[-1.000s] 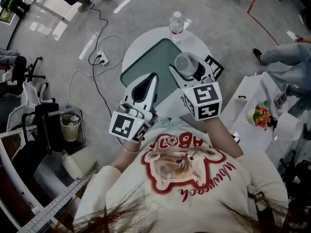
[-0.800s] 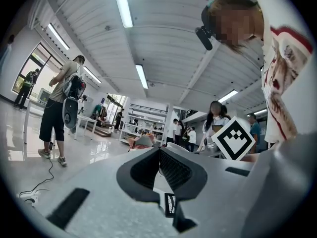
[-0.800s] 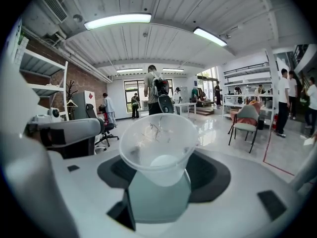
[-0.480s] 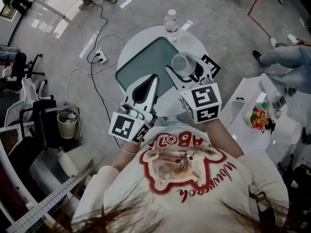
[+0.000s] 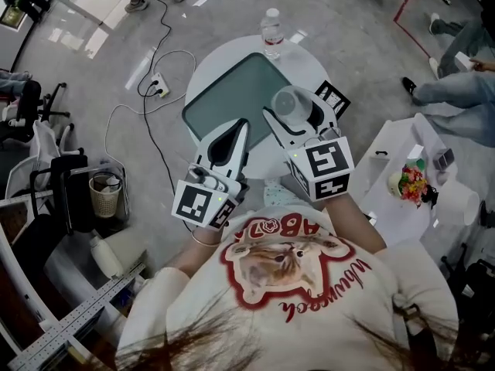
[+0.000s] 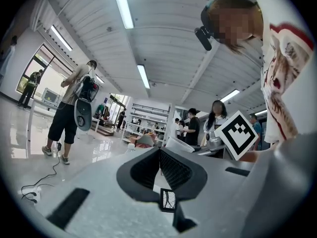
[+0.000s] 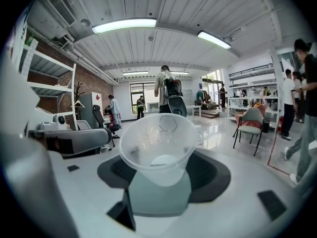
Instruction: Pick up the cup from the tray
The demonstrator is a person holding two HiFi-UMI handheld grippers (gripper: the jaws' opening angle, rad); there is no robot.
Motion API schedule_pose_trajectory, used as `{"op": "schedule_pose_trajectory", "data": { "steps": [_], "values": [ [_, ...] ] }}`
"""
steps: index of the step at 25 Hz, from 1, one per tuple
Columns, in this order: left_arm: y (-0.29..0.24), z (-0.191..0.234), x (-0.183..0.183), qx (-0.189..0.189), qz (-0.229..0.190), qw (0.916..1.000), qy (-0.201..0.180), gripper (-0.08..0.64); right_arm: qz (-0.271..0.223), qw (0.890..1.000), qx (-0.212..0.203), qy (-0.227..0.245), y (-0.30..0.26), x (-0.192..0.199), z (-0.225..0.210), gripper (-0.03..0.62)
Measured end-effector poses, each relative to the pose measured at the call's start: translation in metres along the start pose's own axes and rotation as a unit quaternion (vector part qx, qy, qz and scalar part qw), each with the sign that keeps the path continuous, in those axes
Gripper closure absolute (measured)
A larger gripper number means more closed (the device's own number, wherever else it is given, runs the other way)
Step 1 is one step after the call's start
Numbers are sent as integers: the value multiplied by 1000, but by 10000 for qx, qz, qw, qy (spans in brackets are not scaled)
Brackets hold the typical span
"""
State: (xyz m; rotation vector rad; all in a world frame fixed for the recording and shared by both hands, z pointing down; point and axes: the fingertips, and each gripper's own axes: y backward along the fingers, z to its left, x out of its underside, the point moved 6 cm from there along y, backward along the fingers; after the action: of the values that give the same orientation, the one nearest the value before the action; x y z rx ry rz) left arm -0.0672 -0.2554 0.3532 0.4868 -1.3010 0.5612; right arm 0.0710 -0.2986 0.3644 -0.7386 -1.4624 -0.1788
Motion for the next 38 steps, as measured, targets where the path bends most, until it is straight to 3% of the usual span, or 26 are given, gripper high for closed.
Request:
{"op": "schedule_pose_trajectory", "data": {
  "steps": [9, 22, 38],
  "values": [
    [72, -20, -1, -22, -70, 10000, -27, 546, -92, 9999, 4, 39, 40, 10, 62, 290],
    [216, -81, 4, 102, -100, 9999, -65, 546, -313, 9994, 111, 62, 141, 43, 177, 290],
    [269, -135, 4, 295, -166, 9992, -195, 546, -482, 9984, 305, 57, 216, 63, 217, 290]
  ]
}}
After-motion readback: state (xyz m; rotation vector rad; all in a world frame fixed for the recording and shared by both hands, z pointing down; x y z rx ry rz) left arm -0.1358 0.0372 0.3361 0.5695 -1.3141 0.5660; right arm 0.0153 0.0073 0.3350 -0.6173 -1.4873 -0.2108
